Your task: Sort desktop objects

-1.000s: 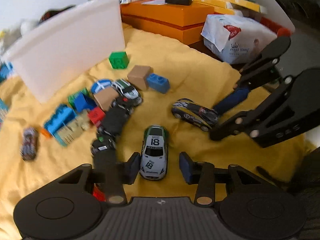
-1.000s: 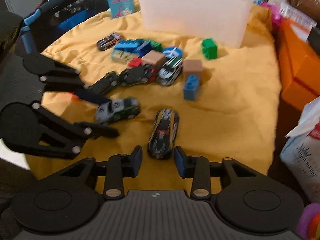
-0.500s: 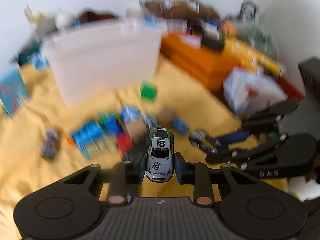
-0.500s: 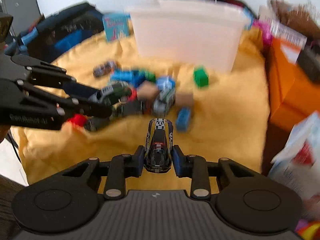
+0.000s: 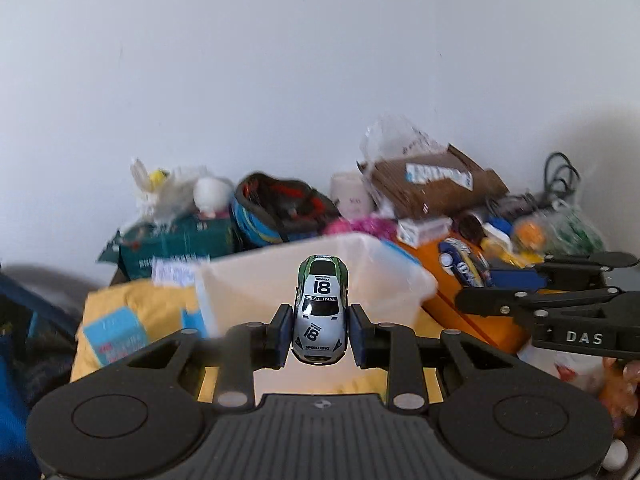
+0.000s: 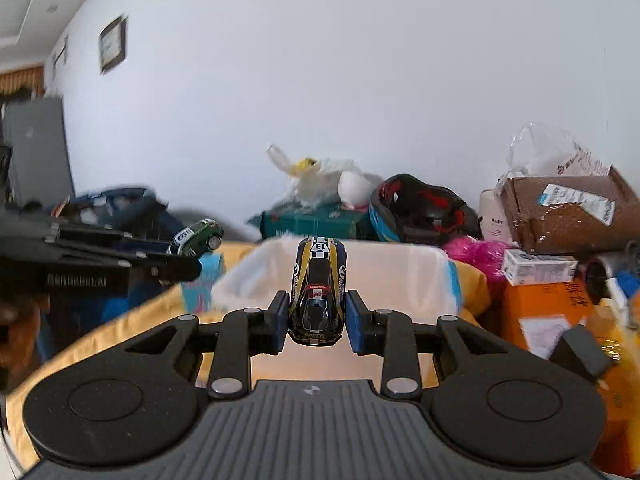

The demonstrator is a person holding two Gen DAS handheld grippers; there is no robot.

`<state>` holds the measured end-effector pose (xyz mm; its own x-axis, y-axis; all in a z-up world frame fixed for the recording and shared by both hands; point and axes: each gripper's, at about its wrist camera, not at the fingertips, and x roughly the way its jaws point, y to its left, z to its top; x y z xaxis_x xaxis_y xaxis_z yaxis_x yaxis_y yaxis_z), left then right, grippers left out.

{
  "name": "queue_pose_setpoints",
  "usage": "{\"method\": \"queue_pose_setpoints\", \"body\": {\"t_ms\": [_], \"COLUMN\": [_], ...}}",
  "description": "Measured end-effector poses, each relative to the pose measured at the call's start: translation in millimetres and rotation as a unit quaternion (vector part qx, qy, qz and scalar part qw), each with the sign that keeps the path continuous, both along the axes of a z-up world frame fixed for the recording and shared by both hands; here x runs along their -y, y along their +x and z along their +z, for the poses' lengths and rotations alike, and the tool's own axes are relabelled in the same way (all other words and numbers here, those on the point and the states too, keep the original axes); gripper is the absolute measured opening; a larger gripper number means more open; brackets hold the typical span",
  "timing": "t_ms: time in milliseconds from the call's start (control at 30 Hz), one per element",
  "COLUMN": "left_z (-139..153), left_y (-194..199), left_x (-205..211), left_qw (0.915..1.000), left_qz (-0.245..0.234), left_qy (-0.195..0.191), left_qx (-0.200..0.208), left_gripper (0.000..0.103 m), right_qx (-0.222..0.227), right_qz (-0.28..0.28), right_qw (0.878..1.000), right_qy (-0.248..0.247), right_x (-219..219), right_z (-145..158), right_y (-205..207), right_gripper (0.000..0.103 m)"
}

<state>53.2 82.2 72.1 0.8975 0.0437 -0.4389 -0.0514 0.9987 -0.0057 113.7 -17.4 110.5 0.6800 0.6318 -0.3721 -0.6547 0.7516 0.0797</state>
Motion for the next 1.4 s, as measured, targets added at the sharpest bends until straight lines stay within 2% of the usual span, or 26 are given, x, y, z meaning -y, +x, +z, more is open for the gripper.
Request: {"method": "queue_pose_setpoints", "body": {"t_ms": [100, 200, 333, 400, 467, 500, 600, 633, 733, 800, 967, 1100, 1167, 1233, 1300, 1400], "left_z": [5, 7, 1, -8, -18, -20, -20, -19, -14, -12, -19, -42, -62, -85, -105, -133], "left_y": [27, 57, 82, 98, 113, 114, 99, 91, 68, 52, 8, -24, -37, -49, -56, -58], "left_x": [-5, -9, -19, -22, -23, -23, -19, -18, -12, -6, 3, 18, 31, 46, 58, 69], "left_qw": [1.0000, 0.9995, 0.9997, 0.9996, 0.9981, 0.9977, 0.9984, 0.9988, 0.9992, 0.9989, 0.9975, 0.9946, 0.9917, 0.9871, 0.9819, 0.9741], "left_qz": [0.003, 0.012, 0.022, 0.025, 0.025, 0.028, 0.025, 0.021, -0.005, -0.020, -0.043, -0.057, -0.064, -0.063, -0.059, -0.045], "left_qy": [0.004, 0.028, 0.013, 0.008, 0.008, 0.005, 0.010, 0.008, 0.000, 0.008, -0.001, -0.011, 0.004, 0.035, 0.048, 0.036], "left_qx": [0.008, 0.007, 0.002, -0.014, -0.055, -0.062, -0.050, -0.043, -0.041, -0.042, -0.057, -0.086, -0.111, -0.143, -0.173, -0.219], "left_gripper": [0.033, 0.033, 0.033, 0.033, 0.034, 0.035, 0.050, 0.052, 0.052, 0.052, 0.053, 0.054, 0.054, 0.054, 0.054, 0.053], "right_qx": [0.020, 0.023, 0.034, 0.033, 0.015, 0.012, 0.035, 0.036, 0.019, 0.004, -0.015, -0.045, -0.070, -0.090, -0.098, -0.116], "right_qz": [-0.012, -0.030, -0.053, -0.058, -0.053, -0.054, -0.046, -0.043, -0.032, -0.021, 0.008, 0.037, 0.044, 0.044, 0.040, 0.044], "right_qw": [1.000, 0.999, 0.998, 0.997, 0.997, 0.997, 0.996, 0.996, 0.997, 0.998, 0.997, 0.992, 0.989, 0.986, 0.982, 0.979], "right_qy": [-0.015, -0.021, -0.025, -0.038, -0.056, -0.060, -0.072, -0.075, -0.066, -0.058, -0.071, -0.115, -0.125, -0.135, -0.159, -0.164], "right_x": [-23, -38, -52, -60, -66, -66, -57, -54, -44, -34, -10, 4, 9, 15, 15, 17], "right_z": [4, 12, 8, -1, -9, -12, -14, -14, -15, -15, -24, -48, -63, -80, -98, -111], "right_y": [23, 46, 68, 77, 83, 81, 69, 65, 58, 48, 20, -7, -18, -32, -44, -58], "right_gripper": [0.033, 0.033, 0.033, 0.033, 0.036, 0.038, 0.038, 0.038, 0.038, 0.038, 0.041, 0.041, 0.041, 0.041, 0.041, 0.041]}}
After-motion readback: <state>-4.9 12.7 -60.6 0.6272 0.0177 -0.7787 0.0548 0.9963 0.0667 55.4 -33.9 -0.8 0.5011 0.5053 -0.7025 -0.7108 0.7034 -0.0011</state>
